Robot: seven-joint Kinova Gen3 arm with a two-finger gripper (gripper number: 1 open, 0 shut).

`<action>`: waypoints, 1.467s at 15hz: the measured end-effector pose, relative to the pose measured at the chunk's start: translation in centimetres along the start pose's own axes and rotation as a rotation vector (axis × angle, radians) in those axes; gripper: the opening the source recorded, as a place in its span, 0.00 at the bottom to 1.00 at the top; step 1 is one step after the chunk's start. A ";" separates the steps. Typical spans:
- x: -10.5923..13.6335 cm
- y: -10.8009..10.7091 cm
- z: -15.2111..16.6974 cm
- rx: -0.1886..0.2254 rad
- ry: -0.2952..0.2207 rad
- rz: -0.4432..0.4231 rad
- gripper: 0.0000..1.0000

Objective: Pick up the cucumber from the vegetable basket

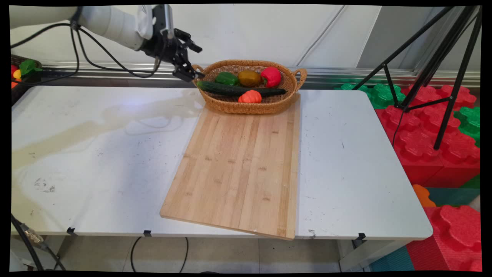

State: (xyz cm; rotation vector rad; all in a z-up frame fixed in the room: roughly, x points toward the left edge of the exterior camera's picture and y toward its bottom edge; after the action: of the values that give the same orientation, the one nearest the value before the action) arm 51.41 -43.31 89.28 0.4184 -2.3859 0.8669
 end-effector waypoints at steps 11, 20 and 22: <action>-0.5 1.3 5.2 -0.079 -0.053 0.015 1.00; -0.5 1.4 7.6 -0.087 -0.058 0.022 1.00; -0.6 1.5 8.0 -0.090 -0.060 0.025 1.00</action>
State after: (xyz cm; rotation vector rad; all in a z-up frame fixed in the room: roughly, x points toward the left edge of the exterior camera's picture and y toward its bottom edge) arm 48.01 -47.47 83.16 0.3855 -2.4793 0.7645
